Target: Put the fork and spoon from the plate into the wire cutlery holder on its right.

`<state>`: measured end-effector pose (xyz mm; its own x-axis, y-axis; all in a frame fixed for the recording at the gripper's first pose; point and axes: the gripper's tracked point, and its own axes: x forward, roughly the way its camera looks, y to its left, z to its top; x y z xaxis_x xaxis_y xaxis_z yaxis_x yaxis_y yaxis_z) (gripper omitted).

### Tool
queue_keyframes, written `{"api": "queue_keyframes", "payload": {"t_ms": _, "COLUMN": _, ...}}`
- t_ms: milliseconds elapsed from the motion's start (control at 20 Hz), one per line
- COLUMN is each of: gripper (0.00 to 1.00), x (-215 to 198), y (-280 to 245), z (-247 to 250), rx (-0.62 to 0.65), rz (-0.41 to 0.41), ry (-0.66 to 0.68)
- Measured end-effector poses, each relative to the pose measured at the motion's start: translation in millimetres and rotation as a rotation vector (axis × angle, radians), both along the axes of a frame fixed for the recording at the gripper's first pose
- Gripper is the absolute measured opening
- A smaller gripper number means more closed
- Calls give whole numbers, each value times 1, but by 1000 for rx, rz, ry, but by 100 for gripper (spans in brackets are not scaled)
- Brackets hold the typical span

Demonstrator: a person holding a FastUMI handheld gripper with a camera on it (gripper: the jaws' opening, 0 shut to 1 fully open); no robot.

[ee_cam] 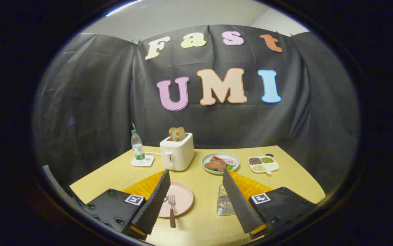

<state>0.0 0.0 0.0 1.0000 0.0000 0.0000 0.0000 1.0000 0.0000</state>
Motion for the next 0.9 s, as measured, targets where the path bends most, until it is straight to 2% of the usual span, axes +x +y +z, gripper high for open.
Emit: {"api": "queue_keyframes", "payload": {"t_ms": 900, "gripper": 98, "x": 17, "y": 2, "z": -15, "rx": -21, "rz": 60, "ry": 41}}
